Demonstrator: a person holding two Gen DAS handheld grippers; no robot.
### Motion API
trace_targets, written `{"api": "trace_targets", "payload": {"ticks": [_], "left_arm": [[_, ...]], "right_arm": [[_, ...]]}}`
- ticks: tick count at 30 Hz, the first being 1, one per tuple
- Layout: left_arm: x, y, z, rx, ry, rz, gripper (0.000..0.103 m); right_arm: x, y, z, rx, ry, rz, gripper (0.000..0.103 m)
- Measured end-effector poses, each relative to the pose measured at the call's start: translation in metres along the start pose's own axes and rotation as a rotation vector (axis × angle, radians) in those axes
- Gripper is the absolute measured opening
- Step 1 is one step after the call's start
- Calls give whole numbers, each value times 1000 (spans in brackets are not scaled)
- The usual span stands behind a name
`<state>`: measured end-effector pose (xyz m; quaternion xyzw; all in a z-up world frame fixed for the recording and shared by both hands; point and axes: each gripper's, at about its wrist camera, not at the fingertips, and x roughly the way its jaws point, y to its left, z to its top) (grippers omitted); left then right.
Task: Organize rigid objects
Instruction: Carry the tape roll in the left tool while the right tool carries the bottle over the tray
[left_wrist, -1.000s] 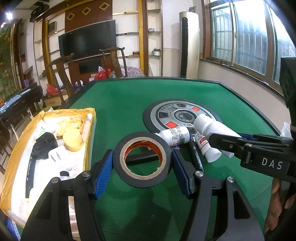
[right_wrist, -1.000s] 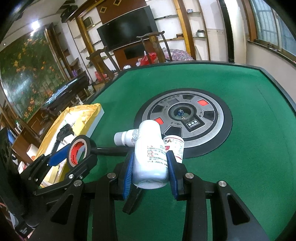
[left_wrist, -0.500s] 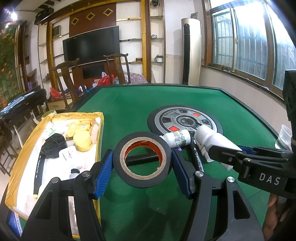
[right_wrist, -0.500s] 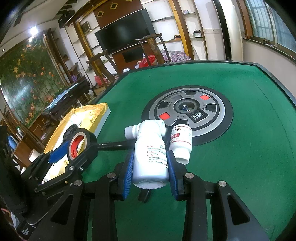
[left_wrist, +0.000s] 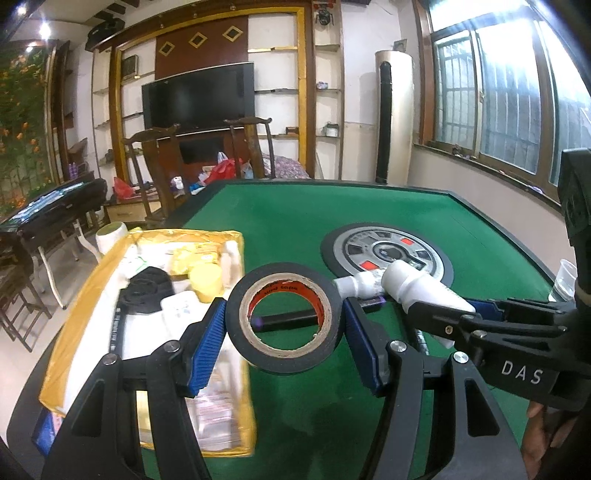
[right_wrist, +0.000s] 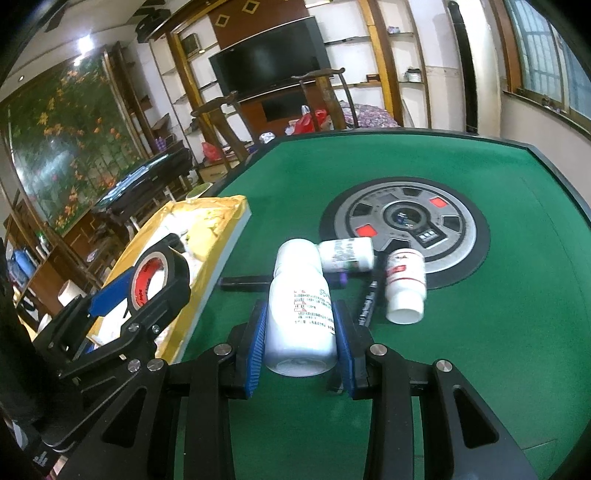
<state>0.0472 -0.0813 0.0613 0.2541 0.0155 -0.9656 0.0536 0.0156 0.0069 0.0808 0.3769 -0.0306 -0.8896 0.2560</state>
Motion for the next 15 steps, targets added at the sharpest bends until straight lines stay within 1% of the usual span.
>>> {"api": "trace_targets", "payload": {"ticks": [6,15], "left_arm": [[-6,24,0,-36,-14,36,62],[-7,71,-10,-120,3,86,62]], "right_arm": [[7,23,0,-42,9,17,31],[23,57,-1,-91,28,53,31]]}}
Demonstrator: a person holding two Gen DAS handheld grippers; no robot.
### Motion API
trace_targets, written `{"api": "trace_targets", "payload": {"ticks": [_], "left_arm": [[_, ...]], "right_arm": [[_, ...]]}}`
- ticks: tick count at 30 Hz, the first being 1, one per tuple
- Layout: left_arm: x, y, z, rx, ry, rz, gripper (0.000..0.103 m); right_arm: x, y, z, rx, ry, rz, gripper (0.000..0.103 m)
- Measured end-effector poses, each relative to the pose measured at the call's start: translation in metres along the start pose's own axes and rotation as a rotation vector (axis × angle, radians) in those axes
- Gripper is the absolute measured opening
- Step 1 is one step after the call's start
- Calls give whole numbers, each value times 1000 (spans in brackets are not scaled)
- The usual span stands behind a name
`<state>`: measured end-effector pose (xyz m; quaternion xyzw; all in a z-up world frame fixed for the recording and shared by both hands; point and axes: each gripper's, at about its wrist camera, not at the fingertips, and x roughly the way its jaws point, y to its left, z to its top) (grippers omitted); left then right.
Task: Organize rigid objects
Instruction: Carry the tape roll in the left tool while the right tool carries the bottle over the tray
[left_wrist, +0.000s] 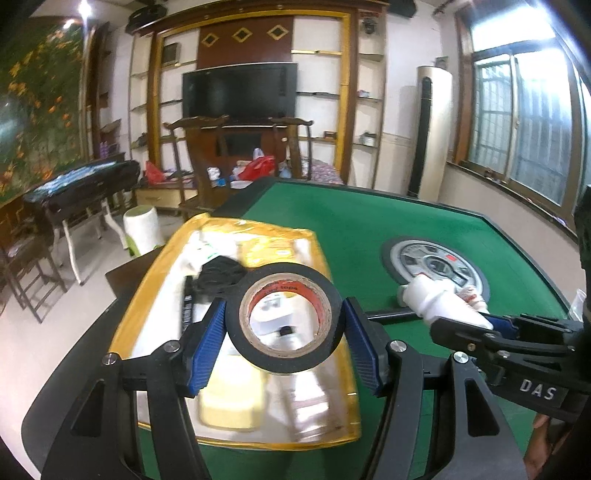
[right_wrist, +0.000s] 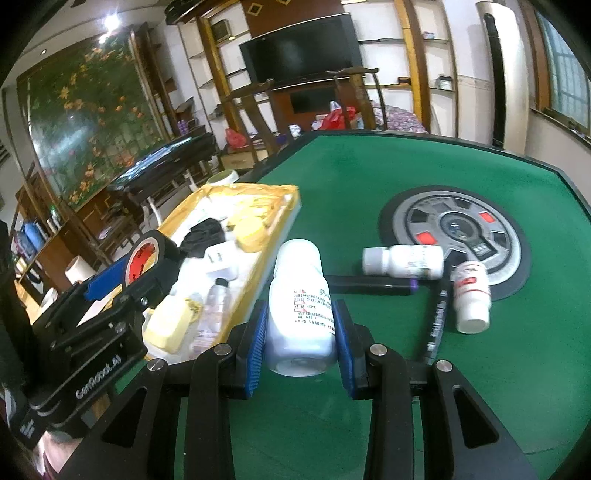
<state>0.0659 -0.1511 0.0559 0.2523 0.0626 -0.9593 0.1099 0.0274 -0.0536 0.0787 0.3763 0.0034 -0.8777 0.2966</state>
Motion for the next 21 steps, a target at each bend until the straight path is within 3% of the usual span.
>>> {"api": "trace_targets", "payload": {"ticks": [8,21], "left_arm": [[13,42,-10,-88,53,32,62],[27,67,-15,-109,129,40,62]], "right_arm": [[18,37,5,-56,25,48,31],[54,73,10,-70,98,134,31]]}}
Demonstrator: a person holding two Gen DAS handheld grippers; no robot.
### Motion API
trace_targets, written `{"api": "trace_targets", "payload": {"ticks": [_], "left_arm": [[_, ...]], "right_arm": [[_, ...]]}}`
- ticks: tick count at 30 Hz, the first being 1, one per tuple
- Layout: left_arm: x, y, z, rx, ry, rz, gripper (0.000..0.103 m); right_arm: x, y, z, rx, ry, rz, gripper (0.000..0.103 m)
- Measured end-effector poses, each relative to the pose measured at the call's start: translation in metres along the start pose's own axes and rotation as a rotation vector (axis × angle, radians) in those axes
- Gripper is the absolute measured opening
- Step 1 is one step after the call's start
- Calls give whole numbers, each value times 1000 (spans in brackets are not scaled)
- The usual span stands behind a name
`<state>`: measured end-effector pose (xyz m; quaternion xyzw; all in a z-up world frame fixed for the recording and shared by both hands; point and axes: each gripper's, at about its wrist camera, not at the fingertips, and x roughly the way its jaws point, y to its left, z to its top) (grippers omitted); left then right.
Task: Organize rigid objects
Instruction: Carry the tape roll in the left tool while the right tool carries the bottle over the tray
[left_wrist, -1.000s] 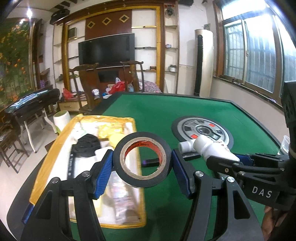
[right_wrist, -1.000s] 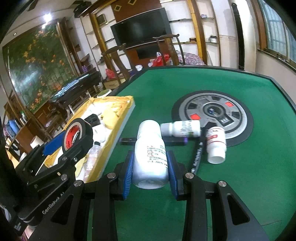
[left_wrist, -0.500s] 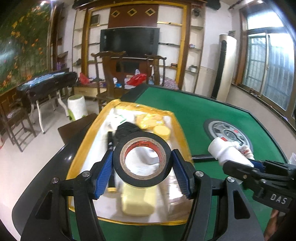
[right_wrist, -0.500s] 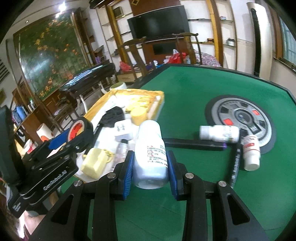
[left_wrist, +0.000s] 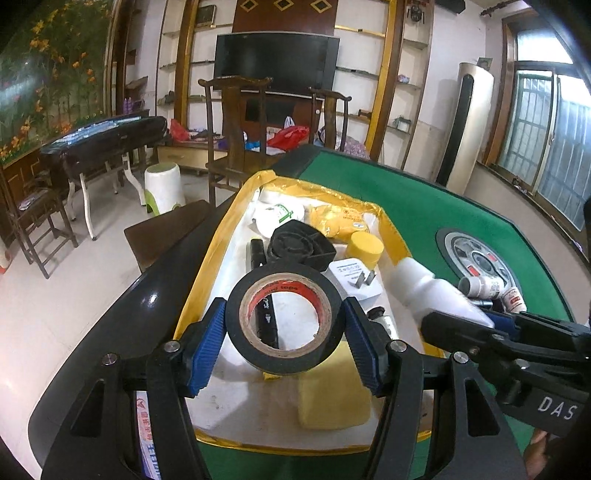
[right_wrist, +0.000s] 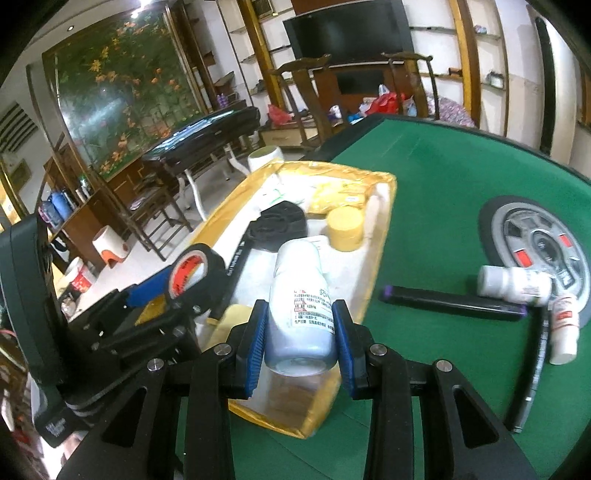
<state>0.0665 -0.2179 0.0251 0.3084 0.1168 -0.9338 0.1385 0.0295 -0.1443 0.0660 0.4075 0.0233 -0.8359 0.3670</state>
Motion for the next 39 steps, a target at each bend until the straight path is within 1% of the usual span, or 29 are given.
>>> {"api": "trace_targets", "payload": {"ticks": [3,6,9,12,15,27,39], "left_arm": [[6,7,-1,-20,37,3,62],[10,16,-1,-45,64,-23,62],[14,20,-2,-59,95,-42,62],[16,19,-2,-55,101,-34,62],[19,18,-2,-56,117,-49,62],[21,14,-2,-32,130,-41,61],[22,11,-2,-18,138,-32,61]], "right_arm": [[11,1,-2,20,30,25,31],[18,-3,-6,42,48,42,31],[22,-5,-8,61,56,48,31],[23,-8,-10,70,51,60,31],[24,-11,-10,89,46,73,31],[24,-21,-12,153,8,153,31],[21,-23,-9,144,2,156,32]]}}
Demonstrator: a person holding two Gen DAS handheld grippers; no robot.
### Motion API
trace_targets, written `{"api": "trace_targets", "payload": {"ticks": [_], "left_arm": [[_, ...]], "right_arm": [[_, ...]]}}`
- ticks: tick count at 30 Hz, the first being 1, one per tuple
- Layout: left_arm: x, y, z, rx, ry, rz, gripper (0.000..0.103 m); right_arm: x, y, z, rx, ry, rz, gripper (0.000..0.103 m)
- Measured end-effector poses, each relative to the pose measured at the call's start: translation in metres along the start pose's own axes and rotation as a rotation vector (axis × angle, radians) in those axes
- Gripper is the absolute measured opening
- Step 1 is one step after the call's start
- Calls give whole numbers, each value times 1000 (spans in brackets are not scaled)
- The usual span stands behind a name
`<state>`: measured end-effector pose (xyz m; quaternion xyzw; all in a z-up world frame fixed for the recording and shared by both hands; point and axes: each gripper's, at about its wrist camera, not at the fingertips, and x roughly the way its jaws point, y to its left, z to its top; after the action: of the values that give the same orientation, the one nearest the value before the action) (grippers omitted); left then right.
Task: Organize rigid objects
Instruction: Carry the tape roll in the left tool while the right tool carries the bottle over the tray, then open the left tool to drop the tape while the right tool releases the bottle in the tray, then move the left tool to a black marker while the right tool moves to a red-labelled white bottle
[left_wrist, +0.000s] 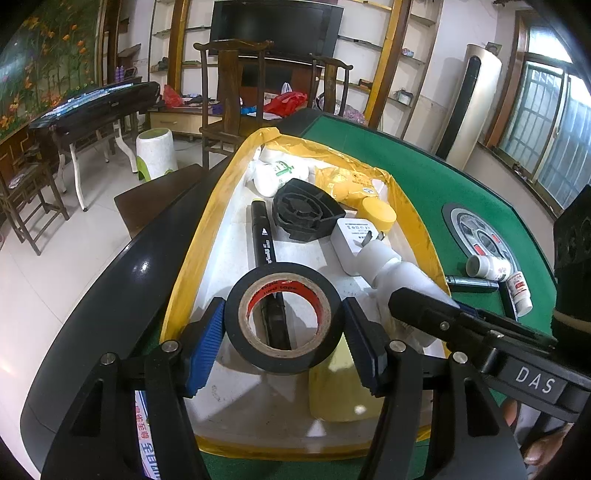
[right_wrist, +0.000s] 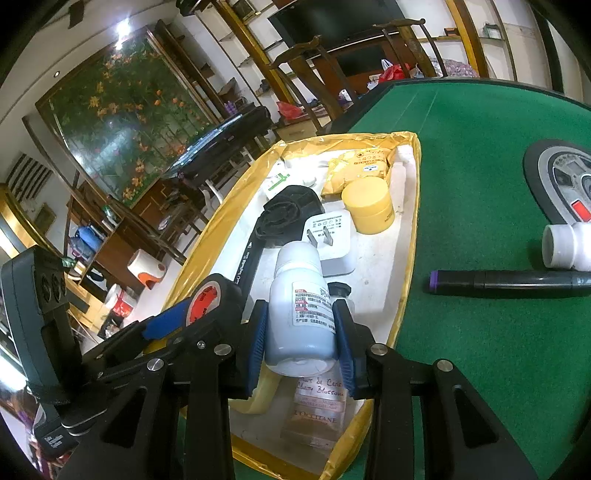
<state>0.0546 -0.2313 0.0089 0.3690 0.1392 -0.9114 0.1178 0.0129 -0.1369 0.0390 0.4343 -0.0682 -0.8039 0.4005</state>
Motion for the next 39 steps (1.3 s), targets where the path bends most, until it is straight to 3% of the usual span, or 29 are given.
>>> {"api": "trace_targets", "payload": {"ticks": [12,16,20,28,35,39], "left_arm": [[-2,-2,0,10,-1,-1,64],[-2,-8,-1,40,3,-27,79],[-1,-10,-1,49,7,-21,79],[-17,-9,-4,38,-64,-64,79],[-33,-31,-12,51,-76,-133,79],[-48,-72,-11,162,-77,-164,79]], "right_arm": [[-11,1,3,0,-39,22,32],[-17,-1,6,14,-56,26,32],[-24,-4,6,27,-71,35,32],[-52,-16,8,48,-102,47,32],[-95,-60,9,81,-153,-18,32],[-133,-99,8,129,-216,-110,32]]}}
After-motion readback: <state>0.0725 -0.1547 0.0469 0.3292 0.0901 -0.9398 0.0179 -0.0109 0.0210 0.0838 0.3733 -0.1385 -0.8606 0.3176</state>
